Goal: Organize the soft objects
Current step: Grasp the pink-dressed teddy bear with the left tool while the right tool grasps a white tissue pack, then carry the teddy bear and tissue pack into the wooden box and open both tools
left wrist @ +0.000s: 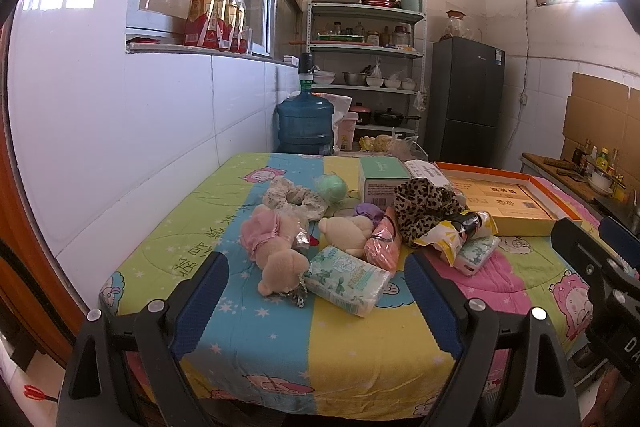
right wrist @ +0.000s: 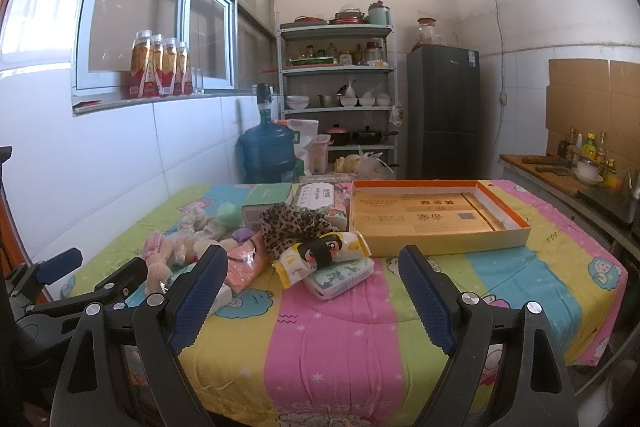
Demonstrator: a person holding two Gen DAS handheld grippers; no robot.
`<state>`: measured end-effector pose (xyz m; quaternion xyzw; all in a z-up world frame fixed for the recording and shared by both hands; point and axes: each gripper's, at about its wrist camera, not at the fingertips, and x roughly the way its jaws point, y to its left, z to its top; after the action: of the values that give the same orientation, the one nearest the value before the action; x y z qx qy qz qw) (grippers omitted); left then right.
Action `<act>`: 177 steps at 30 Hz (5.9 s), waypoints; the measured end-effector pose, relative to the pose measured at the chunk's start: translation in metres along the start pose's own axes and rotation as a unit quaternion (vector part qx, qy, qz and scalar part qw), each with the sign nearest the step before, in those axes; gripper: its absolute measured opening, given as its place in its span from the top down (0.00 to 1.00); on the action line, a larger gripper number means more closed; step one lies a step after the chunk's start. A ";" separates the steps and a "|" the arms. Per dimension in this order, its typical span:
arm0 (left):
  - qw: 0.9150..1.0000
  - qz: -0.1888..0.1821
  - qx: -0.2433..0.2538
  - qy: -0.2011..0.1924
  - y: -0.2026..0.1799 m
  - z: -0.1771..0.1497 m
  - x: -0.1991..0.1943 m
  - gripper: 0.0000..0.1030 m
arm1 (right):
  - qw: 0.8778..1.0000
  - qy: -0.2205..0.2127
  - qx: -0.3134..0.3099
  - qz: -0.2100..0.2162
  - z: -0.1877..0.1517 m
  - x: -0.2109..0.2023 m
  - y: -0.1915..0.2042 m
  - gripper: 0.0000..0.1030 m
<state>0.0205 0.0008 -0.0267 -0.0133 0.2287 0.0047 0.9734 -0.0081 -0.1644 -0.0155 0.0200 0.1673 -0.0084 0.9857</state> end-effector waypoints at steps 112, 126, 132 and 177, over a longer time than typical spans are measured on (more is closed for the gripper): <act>0.974 -0.223 0.022 0.037 -0.103 0.069 0.098 0.59 | 0.998 0.028 0.038 0.044 0.039 0.106 -0.124 0.47; 0.963 -0.248 0.042 0.097 -0.236 0.088 0.171 0.59 | 0.994 0.050 0.089 -0.032 0.043 0.147 -0.261 0.47; 0.967 -0.215 0.047 0.129 -0.270 0.081 0.213 0.59 | 0.989 0.096 0.101 -0.038 0.044 0.192 -0.290 0.46; 0.978 -0.188 0.079 0.033 -0.250 0.081 0.159 0.11 | 0.988 0.083 0.119 -0.047 0.040 0.175 -0.270 0.29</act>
<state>0.2027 -0.2464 -0.0191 0.0206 0.2535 -0.1971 0.9468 0.1639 -0.4379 -0.0457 0.1294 0.2475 -0.0728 0.9574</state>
